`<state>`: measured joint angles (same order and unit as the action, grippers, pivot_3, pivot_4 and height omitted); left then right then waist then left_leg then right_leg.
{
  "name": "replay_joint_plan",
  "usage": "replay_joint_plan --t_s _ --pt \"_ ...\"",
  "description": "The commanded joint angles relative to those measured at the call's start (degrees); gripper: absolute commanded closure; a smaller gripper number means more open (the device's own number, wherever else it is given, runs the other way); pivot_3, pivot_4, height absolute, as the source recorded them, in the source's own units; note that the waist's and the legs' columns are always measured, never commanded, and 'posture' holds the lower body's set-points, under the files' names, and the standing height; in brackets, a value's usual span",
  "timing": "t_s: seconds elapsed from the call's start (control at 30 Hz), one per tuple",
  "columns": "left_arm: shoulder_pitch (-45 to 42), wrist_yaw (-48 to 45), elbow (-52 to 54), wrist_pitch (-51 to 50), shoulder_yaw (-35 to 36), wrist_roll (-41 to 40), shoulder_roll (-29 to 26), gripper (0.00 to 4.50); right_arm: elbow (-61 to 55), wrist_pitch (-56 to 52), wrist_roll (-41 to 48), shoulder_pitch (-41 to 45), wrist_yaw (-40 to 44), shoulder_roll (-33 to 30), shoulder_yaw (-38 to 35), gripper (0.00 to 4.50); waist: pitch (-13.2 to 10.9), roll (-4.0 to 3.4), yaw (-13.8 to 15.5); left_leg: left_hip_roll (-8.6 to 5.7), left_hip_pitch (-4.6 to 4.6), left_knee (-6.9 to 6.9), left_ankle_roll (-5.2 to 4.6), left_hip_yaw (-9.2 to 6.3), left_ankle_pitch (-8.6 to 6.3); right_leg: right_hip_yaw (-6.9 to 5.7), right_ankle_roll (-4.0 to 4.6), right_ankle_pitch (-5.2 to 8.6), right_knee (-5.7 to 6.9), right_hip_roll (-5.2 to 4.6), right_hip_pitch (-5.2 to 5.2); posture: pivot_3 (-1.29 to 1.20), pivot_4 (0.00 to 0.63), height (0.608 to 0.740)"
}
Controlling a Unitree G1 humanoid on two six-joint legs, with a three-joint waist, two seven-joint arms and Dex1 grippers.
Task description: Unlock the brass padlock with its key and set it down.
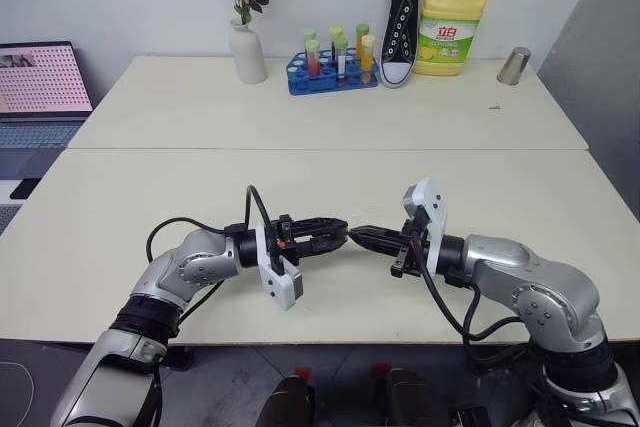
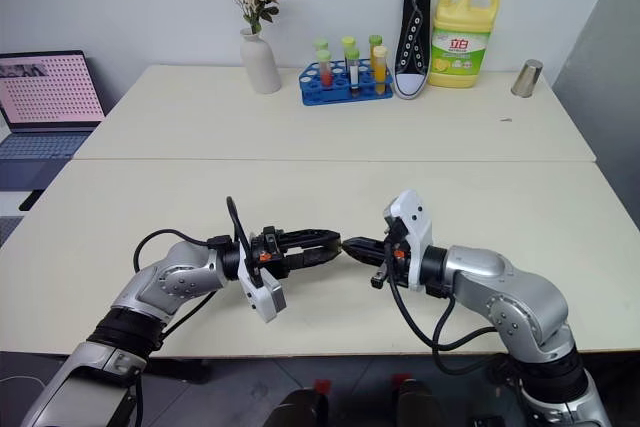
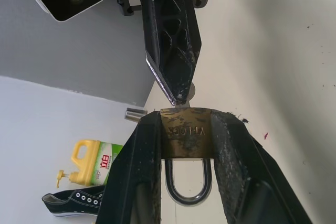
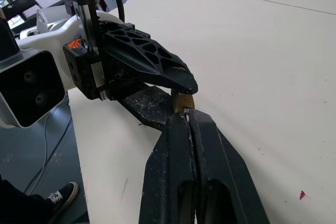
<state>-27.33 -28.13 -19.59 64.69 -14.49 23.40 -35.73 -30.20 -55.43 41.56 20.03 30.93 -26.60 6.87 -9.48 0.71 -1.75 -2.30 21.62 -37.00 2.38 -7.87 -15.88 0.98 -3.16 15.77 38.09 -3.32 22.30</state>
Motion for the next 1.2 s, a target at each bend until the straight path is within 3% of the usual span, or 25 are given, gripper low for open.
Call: replay_joint_plan --t_s 0.03,0.33,0.7,1.03,1.2 --pt "-0.3 1.7 2.0 -0.6 0.5 -0.3 0.1 3.54 -0.3 -1.8 1.7 1.0 1.3 -0.5 0.3 4.50 0.0 0.00 0.0 0.00 0.00 0.00 0.00 0.00 0.00 0.00 0.00 0.00 0.00 0.00 0.00 0.00 0.150 0.740" --pt "-0.6 2.4 2.2 -0.3 0.0 0.8 0.2 3.54 2.4 -12.5 9.8 3.6 -1.9 3.1 -4.5 4.50 0.0 0.00 0.0 0.00 0.00 0.00 0.00 0.00 0.00 0.01 0.01 0.00 0.02 0.00 0.00 0.00 0.150 0.740" --pt "-1.7 5.6 1.3 1.6 0.0 4.8 -0.7 3.54 14.7 -36.3 29.1 11.0 -19.4 16.5 -22.6 4.50 0.0 -0.03 0.0 -0.01 0.00 0.00 0.00 0.01 0.00 0.04 0.02 -0.01 0.09 0.00 0.03 0.00 0.150 0.740" --pt "-1.5 7.8 1.3 1.7 -0.5 6.6 -1.4 3.54 19.7 -37.0 39.3 12.9 -30.0 16.9 -23.5 4.50 0.0 -0.06 -0.2 -0.02 0.00 0.00 -0.01 0.06 0.00 0.09 0.02 -0.01 0.29 0.00 0.11 0.00 0.150 0.740" --pt "-1.2 8.2 1.2 1.1 -0.8 6.0 -1.5 3.54 17.0 -34.0 39.4 13.1 -30.2 15.6 -21.3 4.50 0.0 -0.06 -0.3 -0.02 0.05 -0.01 -0.02 0.14 0.00 0.19 0.02 0.00 0.54 -0.01 0.34 0.00 0.150 0.740"
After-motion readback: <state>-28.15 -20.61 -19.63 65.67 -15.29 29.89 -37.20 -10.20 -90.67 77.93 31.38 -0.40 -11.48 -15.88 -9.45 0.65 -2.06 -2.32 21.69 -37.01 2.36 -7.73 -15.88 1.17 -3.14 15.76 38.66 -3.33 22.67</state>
